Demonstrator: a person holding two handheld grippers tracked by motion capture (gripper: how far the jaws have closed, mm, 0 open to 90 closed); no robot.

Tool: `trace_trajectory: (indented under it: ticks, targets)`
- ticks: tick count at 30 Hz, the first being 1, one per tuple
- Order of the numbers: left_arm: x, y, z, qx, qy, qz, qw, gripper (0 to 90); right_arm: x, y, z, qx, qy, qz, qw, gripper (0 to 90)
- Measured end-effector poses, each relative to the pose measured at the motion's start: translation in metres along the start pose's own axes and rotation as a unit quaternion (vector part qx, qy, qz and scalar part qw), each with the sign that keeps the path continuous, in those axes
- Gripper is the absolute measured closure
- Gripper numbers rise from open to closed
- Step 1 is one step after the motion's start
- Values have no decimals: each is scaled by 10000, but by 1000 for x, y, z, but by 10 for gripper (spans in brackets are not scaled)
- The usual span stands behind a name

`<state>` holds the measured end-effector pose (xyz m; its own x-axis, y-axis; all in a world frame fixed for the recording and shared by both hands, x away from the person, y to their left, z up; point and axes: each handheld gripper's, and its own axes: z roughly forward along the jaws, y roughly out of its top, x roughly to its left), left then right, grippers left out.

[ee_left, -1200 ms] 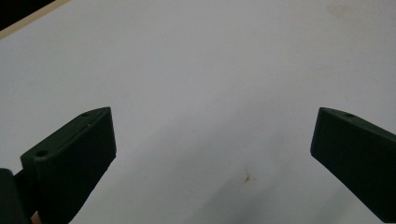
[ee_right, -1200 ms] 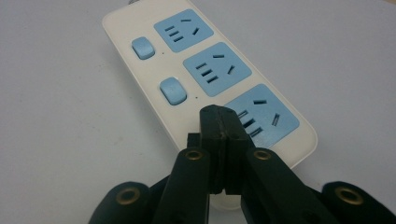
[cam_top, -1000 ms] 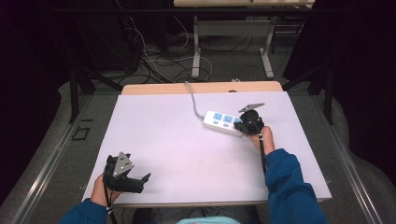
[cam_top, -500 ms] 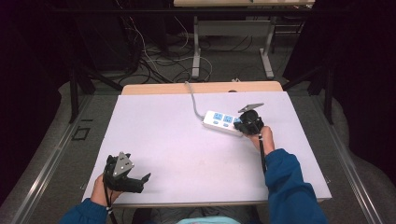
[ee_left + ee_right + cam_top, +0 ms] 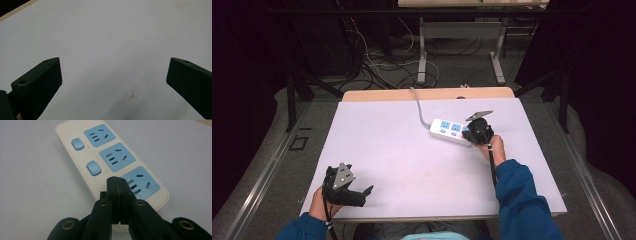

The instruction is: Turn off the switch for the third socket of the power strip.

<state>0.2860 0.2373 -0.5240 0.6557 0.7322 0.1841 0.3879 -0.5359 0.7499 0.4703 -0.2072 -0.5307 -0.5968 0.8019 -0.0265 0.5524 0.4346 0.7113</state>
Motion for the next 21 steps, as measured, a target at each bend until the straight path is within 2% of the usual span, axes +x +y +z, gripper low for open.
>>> trace_trajectory:
  ticks: [10, 12, 21]
  targets:
    - [0, 0, 0, 5, -10, 4, 10000, 0, 3, 2, -2, -45, -68, -24, 10000, 900]
    - [0, 0, 0, -11, -12, -2, 10000, 0, 3, 2, -2, -28, -82, -110, 9999, 900]
    - [0, 0, -1, -3, -13, -17, 10000, 0, 1, 2, -2, -78, -122, -84, 9999, 900]
